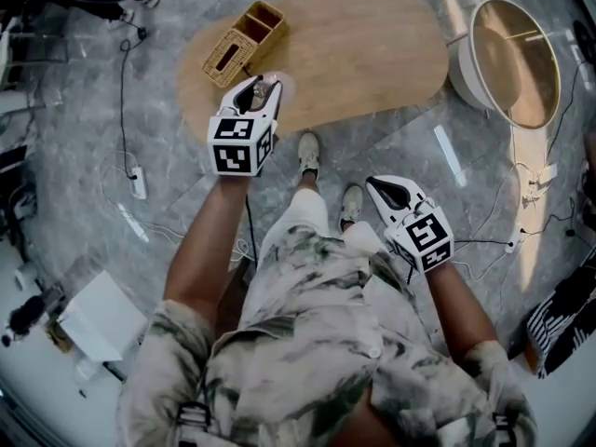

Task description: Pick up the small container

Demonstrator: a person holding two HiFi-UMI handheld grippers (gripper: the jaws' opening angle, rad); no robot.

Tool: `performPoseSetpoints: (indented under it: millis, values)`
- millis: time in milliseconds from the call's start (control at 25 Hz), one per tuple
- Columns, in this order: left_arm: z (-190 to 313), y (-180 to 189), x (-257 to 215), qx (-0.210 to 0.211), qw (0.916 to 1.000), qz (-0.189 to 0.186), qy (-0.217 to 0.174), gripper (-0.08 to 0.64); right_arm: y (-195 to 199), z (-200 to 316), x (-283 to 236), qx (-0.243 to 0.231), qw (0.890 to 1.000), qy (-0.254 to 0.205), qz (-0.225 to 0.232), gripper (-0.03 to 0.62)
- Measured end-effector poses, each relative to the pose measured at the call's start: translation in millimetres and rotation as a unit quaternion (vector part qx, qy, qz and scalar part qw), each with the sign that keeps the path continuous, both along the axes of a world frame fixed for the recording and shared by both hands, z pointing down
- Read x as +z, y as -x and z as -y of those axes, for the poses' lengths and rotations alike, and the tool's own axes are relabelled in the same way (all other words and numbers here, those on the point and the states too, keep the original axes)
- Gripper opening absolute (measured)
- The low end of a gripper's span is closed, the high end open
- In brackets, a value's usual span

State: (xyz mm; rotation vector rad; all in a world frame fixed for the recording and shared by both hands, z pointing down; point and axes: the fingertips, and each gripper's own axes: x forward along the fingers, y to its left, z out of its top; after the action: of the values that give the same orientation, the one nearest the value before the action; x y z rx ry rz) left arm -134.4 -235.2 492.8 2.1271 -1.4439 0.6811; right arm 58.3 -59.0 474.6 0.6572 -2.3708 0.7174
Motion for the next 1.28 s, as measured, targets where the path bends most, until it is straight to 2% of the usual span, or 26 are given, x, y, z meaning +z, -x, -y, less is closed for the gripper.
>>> performPoseSetpoints:
  millis: [600,1280]
  values:
    - [-26,-3,-38,-0.006,0.9999,-0.004,-0.009,0.149,-5,-10,-23,-0.016,1.0,-0.023,0.006,0.02]
    - [-40,-4,-46,-0.011,0.9999,-0.007,-0.01,0.149,-4,-16,-28,-0.028,0.999,-0.042,0.004,0.02]
